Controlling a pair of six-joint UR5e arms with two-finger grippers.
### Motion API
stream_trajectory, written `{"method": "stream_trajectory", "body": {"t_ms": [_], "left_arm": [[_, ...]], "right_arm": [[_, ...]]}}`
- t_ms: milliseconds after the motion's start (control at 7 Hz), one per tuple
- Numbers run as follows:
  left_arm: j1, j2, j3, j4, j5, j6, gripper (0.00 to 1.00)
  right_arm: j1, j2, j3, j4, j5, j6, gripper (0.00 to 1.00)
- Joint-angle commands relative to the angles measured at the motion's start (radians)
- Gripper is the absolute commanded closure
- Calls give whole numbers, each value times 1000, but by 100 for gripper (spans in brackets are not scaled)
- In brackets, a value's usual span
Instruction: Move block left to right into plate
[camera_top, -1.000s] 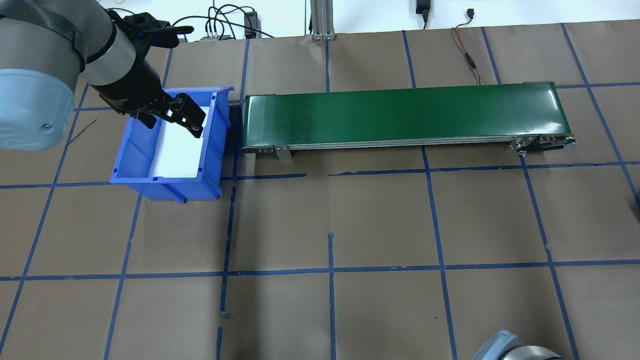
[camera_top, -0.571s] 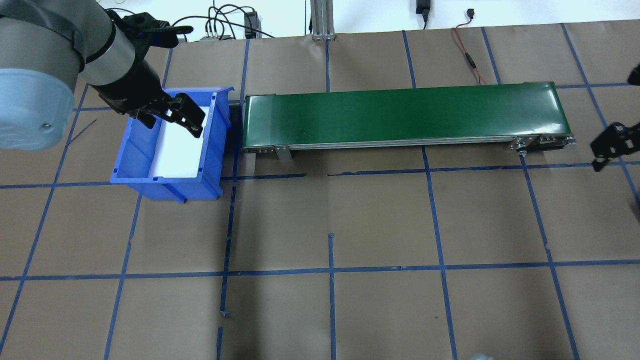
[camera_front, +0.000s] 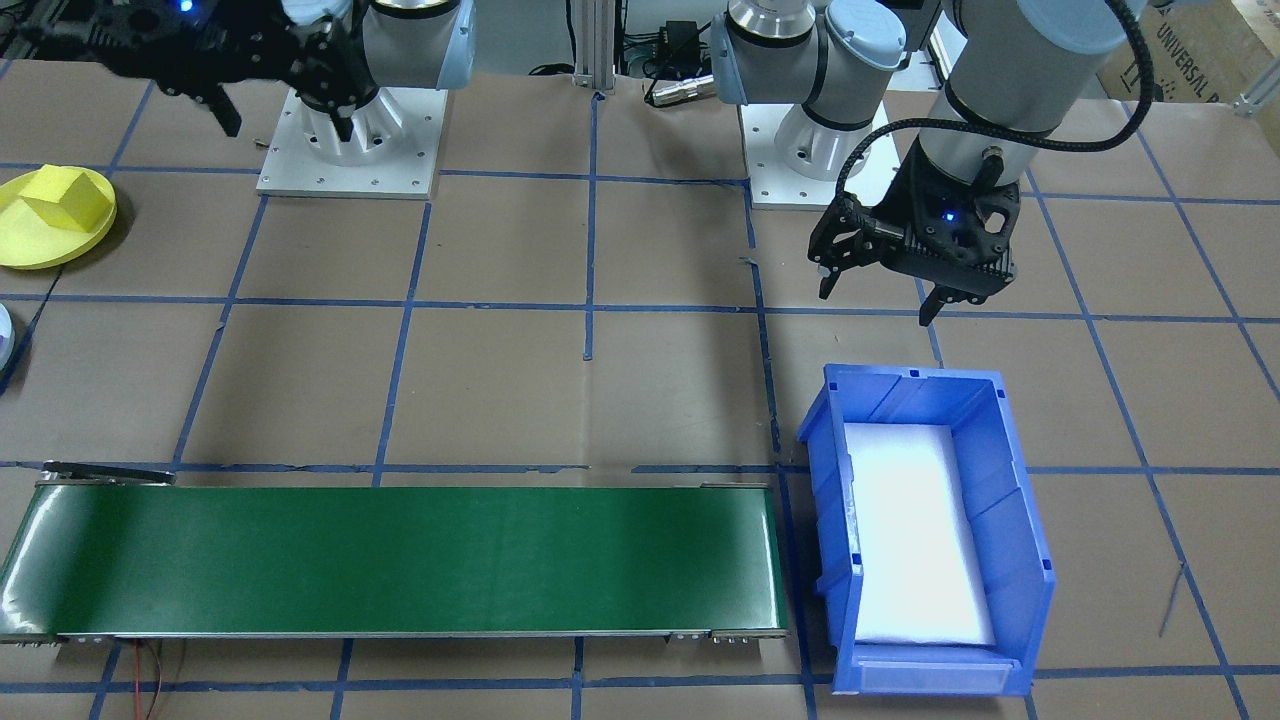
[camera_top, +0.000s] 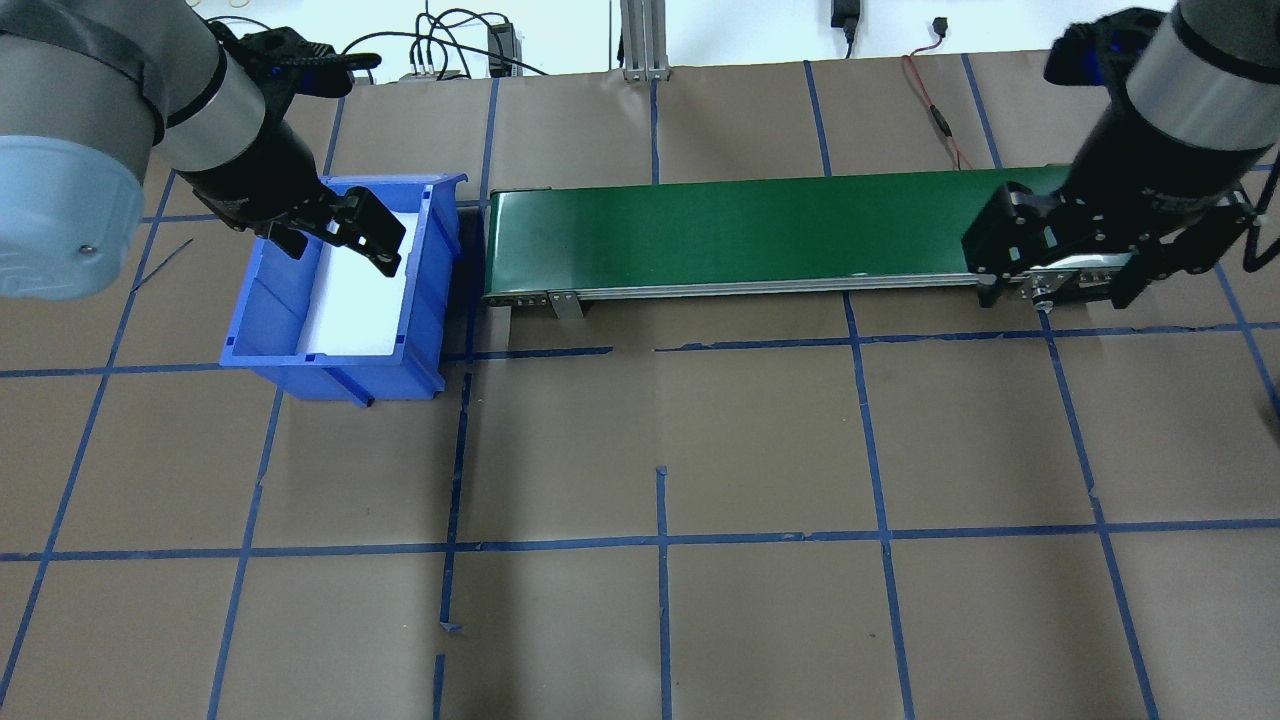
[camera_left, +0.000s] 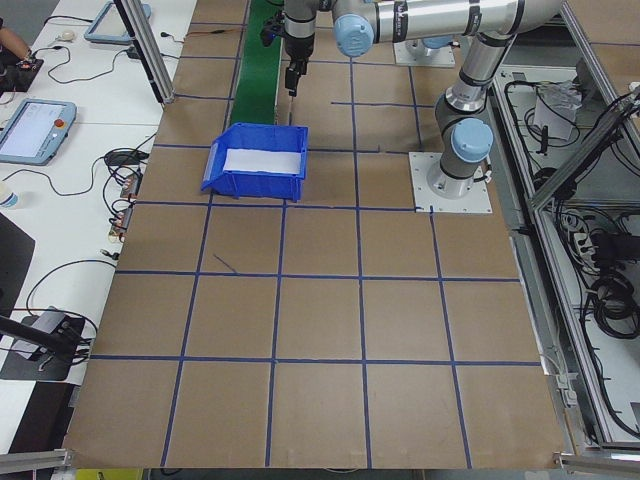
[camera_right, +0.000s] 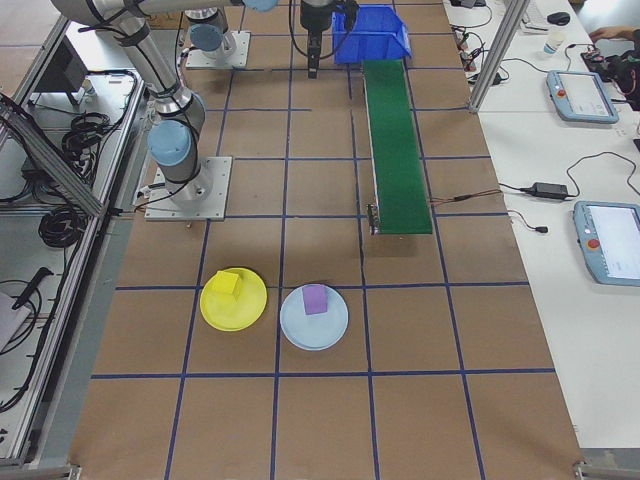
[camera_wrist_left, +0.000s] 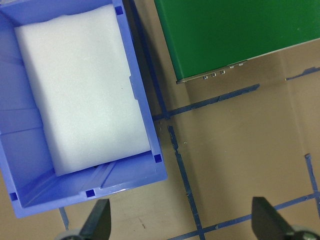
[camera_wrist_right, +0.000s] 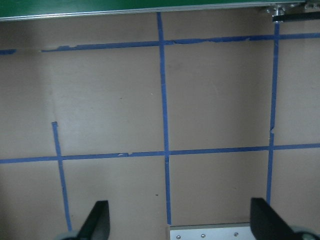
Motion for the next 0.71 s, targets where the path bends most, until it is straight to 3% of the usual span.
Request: {"method": "stream_trajectory", "body": {"t_ms": [0,143,286,571], "left_arm": [[-7,2,2,0,4,-4,0],[-13,14,8,0,12,-11,0],[-18,26,7,-7,12,-49,0],[-18,34,30,-32,14,-125,0]], "right_arm": [[72,6,-20,10,3,6,0],[64,11,18,-45,0,5,0],[58,26,53,-167,-5,-12,0],[57,58,92,-197,12,-11,0]]}}
